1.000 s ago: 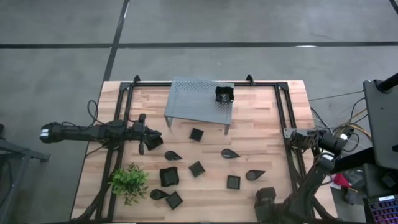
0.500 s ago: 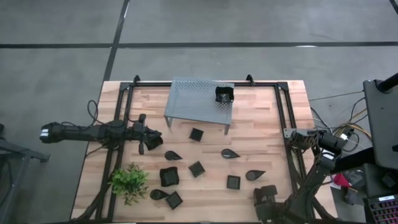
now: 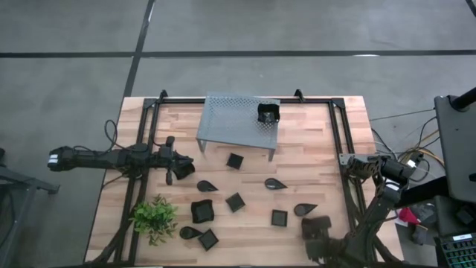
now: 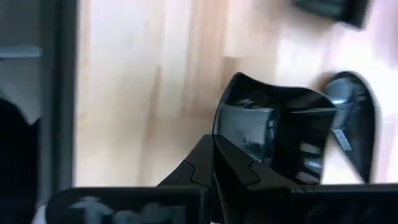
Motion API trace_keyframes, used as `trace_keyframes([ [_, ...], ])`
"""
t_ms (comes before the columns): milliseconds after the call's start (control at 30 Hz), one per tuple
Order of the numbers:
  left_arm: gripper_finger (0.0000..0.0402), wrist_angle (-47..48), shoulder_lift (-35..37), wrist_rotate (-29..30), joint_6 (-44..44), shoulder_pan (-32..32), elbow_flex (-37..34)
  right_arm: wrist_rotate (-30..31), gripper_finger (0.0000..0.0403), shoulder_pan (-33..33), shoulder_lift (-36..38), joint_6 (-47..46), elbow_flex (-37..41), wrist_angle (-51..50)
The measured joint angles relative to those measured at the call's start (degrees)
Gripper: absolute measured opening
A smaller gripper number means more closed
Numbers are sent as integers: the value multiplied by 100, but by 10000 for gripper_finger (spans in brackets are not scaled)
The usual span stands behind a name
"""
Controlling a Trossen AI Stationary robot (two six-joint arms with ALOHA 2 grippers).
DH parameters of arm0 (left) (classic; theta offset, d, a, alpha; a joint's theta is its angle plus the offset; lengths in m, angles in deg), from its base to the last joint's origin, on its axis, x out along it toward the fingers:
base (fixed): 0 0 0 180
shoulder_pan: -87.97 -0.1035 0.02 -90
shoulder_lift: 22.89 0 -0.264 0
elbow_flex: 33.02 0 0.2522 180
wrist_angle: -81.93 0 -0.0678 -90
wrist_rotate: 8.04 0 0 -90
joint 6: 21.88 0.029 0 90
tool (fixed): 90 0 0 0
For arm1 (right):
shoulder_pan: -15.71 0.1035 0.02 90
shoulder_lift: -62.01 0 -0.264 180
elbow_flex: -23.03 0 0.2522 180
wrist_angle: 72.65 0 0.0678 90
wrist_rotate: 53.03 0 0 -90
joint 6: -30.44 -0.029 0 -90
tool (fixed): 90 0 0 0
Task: Pick & Place Mini shaped plates
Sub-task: Stack the black distorted square plate on top of the other black distorted square plate on the shelf
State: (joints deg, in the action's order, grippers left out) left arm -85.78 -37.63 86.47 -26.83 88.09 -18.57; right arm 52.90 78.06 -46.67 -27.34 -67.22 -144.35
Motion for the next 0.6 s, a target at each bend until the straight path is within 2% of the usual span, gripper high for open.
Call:
trace_keyframes([
  [500, 0, 0, 0, 0, 0, 0, -2, 673, 8, 0, 9, 82, -166, -513],
  [600, 0, 0, 0, 0, 0, 0, 0, 601, 8, -1, 9, 64, -166, -495],
])
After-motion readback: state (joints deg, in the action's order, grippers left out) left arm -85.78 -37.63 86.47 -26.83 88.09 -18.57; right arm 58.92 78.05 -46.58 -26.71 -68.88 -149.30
